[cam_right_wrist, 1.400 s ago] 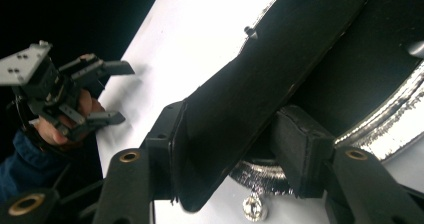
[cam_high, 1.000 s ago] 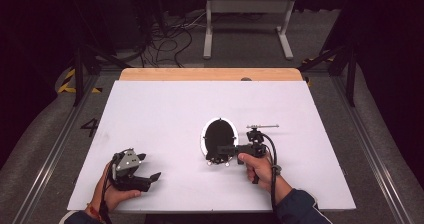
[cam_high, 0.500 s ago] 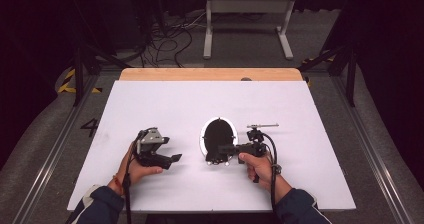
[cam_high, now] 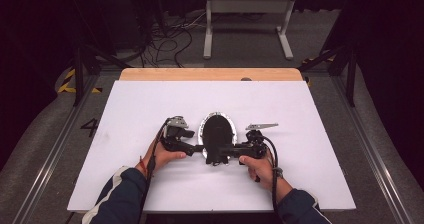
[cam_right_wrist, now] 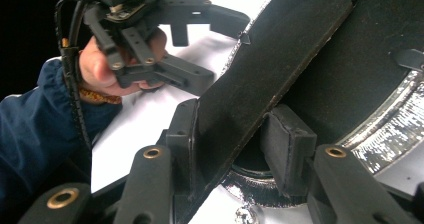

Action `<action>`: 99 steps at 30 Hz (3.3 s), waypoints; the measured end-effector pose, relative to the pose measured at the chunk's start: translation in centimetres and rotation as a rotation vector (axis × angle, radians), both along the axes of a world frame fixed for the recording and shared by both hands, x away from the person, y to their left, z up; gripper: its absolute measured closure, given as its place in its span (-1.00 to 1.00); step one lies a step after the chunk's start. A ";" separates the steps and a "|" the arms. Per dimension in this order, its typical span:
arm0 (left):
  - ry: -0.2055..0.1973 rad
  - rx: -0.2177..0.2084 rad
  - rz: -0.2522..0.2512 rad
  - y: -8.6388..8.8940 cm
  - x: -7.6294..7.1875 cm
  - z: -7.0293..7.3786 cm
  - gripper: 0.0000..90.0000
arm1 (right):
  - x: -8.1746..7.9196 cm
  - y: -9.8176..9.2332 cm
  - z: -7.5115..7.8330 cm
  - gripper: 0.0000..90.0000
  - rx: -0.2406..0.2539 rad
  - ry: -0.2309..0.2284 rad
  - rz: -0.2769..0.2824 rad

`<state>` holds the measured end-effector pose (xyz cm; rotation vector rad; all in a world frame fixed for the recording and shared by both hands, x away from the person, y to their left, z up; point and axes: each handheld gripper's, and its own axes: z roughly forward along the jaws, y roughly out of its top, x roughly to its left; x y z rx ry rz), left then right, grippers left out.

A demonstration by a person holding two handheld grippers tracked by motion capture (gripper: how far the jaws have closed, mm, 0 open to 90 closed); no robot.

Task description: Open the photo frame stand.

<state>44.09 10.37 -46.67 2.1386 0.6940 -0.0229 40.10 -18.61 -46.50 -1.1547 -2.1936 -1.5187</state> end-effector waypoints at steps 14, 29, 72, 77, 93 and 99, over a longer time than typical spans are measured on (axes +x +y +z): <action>0.039 -0.094 -0.061 0.2 0.4 0.3 -0.04 | -0.2 0.0 0.2 0.39 -0.005 -0.049 0.026; -0.060 -0.124 -0.062 0.1 -0.7 1.9 0.31 | -0.5 -0.4 0.9 0.63 -0.009 -0.064 -0.009; -0.394 0.045 0.061 -1.7 -2.6 2.9 0.63 | -1.5 -0.4 3.8 0.71 -0.118 -0.203 -0.023; -0.422 0.074 0.090 -1.9 -2.3 2.5 0.68 | -1.4 -0.4 3.8 0.74 -0.130 -0.210 -0.034; -0.448 0.109 0.105 -2.5 -2.3 2.2 0.68 | -1.6 -0.1 2.9 0.77 -0.182 -0.232 -0.051; -0.450 0.103 0.112 -2.7 -2.7 2.2 0.70 | -1.9 -0.3 2.4 0.76 -0.202 -0.230 -0.044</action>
